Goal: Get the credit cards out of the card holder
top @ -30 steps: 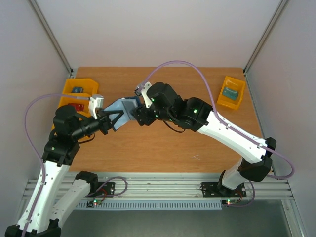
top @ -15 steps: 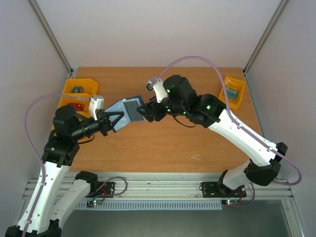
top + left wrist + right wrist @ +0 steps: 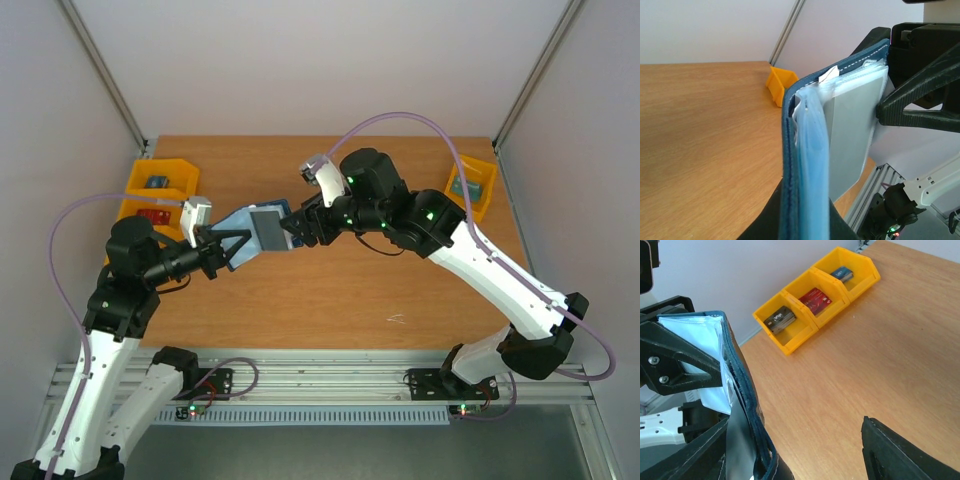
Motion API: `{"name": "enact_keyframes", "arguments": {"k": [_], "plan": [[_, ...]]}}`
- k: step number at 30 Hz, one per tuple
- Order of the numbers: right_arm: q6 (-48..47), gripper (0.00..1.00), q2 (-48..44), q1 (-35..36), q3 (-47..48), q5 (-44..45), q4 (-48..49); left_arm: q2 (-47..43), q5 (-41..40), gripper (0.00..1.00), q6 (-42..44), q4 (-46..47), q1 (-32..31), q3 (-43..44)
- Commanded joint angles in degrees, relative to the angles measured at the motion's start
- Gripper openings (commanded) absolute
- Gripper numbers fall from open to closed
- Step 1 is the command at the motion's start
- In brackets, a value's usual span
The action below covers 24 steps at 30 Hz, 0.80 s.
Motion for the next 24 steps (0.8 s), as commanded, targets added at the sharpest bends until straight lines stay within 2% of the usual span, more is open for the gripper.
{"name": "enact_keyframes", "arguments": {"k": [1,7,11,18,24], "plan": [[-1.22,0.67,-1.17,-0.57,0.55,0.87,0.35,-0.77,1.83,0.0,1.46,1.87,-0.12,-0.43],[-0.69,0.64,-0.51,-0.62,0.31,4.34,-0.41,-0.93,2.76,0.0,1.8,2.28,-0.08,-0.46],[-0.61,0.68,-0.02,-0.57,0.74,4.35,0.04,-0.98,3.8,0.0,2.25,2.59,-0.12,-0.46],[-1.06,0.73,1.77,-0.57,0.73,-1.86,2.48,-1.08,4.73,0.0,1.38,4.68,-0.09,-1.3],[-1.14,0.73,2.52,-0.57,0.66,-6.07,4.16,-1.45,4.99,0.0,0.04,5.56,-0.12,-2.03]]}}
